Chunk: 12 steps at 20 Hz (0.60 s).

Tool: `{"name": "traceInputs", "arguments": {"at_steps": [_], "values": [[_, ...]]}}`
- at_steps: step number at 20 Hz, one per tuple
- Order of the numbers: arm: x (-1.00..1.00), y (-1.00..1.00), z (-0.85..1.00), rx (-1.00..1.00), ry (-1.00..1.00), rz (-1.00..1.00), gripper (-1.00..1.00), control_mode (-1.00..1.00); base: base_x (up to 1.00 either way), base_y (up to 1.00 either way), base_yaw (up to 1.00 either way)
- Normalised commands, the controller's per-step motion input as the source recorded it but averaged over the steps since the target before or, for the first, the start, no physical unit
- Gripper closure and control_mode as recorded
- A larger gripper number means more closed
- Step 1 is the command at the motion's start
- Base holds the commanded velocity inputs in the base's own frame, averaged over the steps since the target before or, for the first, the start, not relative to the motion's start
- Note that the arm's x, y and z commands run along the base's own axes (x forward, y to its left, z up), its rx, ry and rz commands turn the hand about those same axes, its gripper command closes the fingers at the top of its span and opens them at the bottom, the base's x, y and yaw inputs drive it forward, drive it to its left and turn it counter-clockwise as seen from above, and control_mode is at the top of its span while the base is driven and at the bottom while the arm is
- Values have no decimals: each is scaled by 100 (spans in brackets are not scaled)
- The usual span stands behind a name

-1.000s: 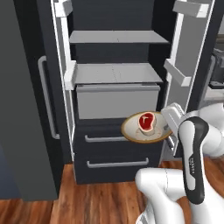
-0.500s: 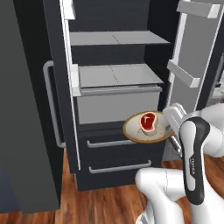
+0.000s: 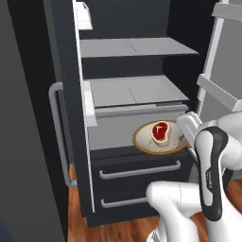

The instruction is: Place one of the steaks on the plate and the other in the bowl. Then place the bowl in the fridge.

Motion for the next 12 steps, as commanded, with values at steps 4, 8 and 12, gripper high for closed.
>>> {"name": "traceInputs", "arguments": {"at_steps": [4, 8, 12], "values": [[0, 0, 0, 0, 0, 0, 100, 100, 53, 9, -10], [0, 0, 0, 0, 0, 0, 100, 100, 65, 16, -6], [0, 0, 0, 0, 0, 0, 100, 100, 55, 33, -5]]}}
